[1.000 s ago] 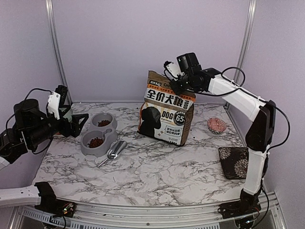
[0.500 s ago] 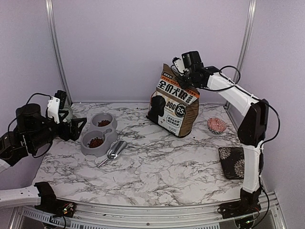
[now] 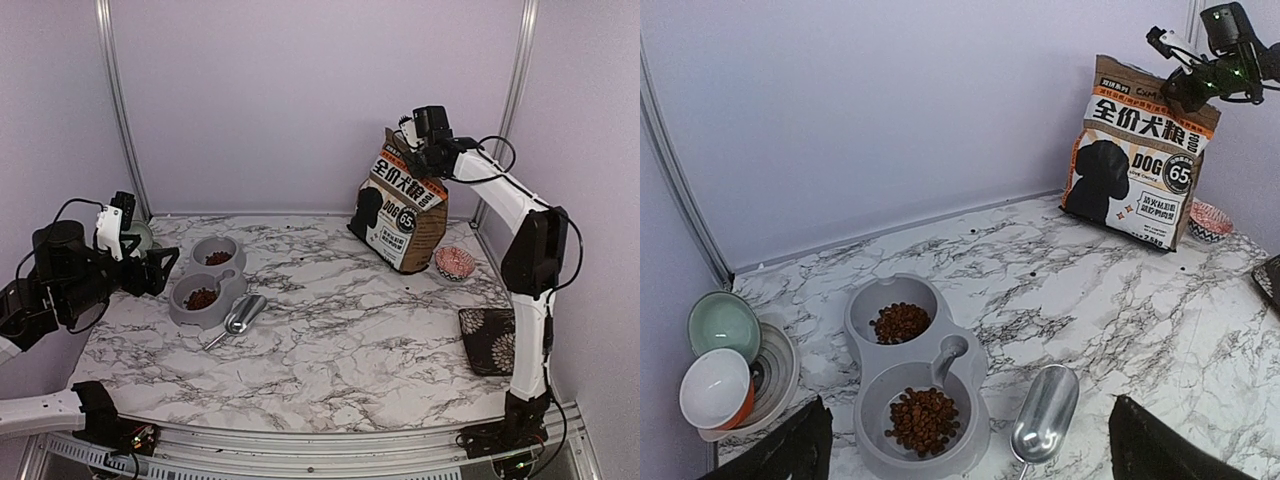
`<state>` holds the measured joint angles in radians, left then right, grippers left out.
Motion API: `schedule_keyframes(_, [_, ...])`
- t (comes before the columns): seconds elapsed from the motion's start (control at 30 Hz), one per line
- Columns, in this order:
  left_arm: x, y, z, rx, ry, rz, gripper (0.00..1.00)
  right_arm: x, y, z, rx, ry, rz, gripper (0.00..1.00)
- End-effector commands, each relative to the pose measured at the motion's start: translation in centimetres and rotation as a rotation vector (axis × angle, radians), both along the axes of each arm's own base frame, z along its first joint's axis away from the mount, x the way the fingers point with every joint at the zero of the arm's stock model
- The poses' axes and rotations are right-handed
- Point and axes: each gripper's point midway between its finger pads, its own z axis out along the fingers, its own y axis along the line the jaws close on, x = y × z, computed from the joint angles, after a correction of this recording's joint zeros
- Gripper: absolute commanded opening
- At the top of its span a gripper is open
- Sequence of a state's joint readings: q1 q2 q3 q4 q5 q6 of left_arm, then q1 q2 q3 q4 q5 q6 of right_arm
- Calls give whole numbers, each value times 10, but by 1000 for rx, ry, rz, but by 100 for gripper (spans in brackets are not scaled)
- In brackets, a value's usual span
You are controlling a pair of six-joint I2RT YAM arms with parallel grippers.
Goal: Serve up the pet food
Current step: Move the pet food bag to the corner of the board.
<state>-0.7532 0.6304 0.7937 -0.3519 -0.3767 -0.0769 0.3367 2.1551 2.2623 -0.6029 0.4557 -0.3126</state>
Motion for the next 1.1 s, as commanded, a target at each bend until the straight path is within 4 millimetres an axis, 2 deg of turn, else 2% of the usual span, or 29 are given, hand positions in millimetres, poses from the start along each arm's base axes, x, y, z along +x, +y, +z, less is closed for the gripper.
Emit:
schedule_keyframes(0.0, [0, 9, -5, -15, 16, 47, 97, -10, -45, 156, 105, -454, -167, 0])
schedule_keyframes(0.3, [1, 30, -15, -26, 14, 156, 97, -22, -50, 161, 142, -460, -180, 0])
schedule_keyframes(0.4, [3, 33, -14, -23, 8, 180, 97, -25, -40, 153, 190, -437, -121, 0])
schedule_keyframes(0.43, [5, 33, -24, -6, 19, 189, 97, -25, -34, 150, 209, -427, -91, 0])
schedule_keyframes(0.5, [7, 33, -27, -4, 15, 199, 97, -28, -24, 144, 248, -409, -34, 1])
schedule_keyframes(0.6, [9, 33, -28, -9, 5, 207, 97, -32, -8, 138, 286, -385, 50, 15])
schedule_keyframes(0.7, [11, 31, -29, -9, 0, 206, 97, -36, 0, 137, 302, -375, 96, 24])
schedule_keyframes(0.9, [13, 30, -32, -8, 0, 210, 97, -41, 3, 141, 308, -371, 120, 36])
schedule_keyframes(1.07, [14, 33, -36, 4, -8, 226, 97, -50, 8, 155, 323, -386, 164, 52])
